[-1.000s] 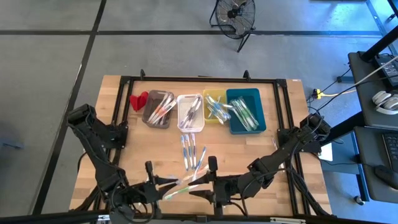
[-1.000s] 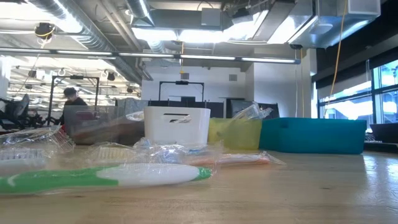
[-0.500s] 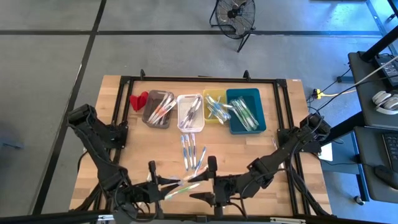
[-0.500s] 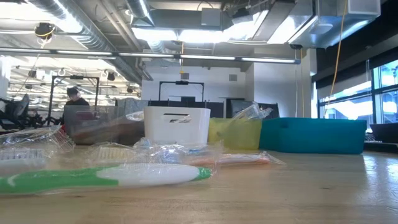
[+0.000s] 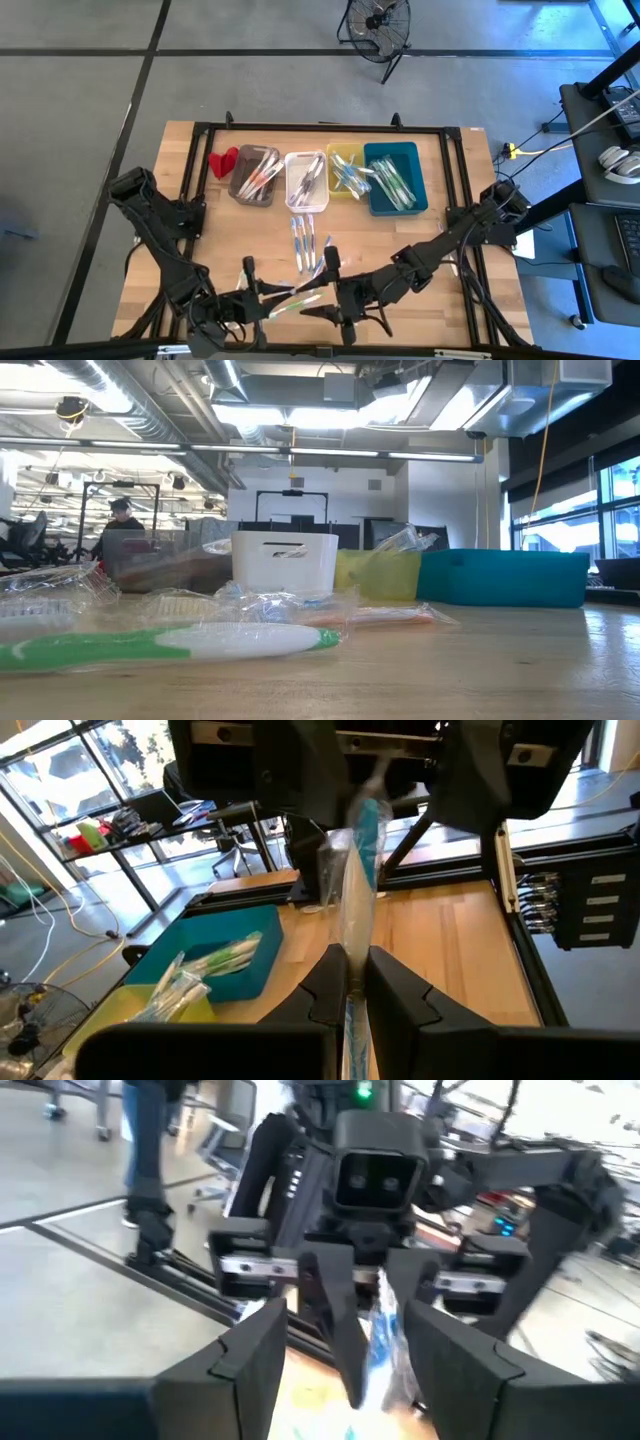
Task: Pick & Place Toothbrushes
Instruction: Put the blue toothbrush into the yellow bin
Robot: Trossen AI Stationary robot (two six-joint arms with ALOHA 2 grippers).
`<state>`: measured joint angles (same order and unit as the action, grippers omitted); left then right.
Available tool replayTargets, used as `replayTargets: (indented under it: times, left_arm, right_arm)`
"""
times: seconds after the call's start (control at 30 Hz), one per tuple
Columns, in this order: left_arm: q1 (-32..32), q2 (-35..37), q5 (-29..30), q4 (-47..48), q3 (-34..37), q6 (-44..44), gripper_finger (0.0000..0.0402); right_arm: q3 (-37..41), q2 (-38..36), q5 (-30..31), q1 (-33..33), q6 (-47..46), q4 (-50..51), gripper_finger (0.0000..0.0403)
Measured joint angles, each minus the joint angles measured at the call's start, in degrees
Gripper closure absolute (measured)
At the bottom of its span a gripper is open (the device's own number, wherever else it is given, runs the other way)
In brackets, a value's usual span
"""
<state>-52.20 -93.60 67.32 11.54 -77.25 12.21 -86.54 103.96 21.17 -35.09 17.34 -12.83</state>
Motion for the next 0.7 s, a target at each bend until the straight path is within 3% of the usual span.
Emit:
replayTargets:
  times: [0.3, 0.53, 0.7]
  left_arm:
    - [2.1, 0.0, -1.1, -1.6, 0.0, -2.5, 0.0384]
    - [4.1, 0.0, -5.7, -4.5, 0.0, -5.5, 0.0384]
    - [3.6, 0.0, -4.9, -4.5, 0.0, -6.0, 0.0384]
  right_arm:
    - [0.0, 0.0, -1.8, 1.3, 0.0, 0.0, 0.0231]
    - [0.0, 0.0, -2.6, 1.5, 0.0, 0.8, 0.0250]
    - [0.0, 0.0, -2.6, 1.5, 1.3, 0.9, 0.0266]
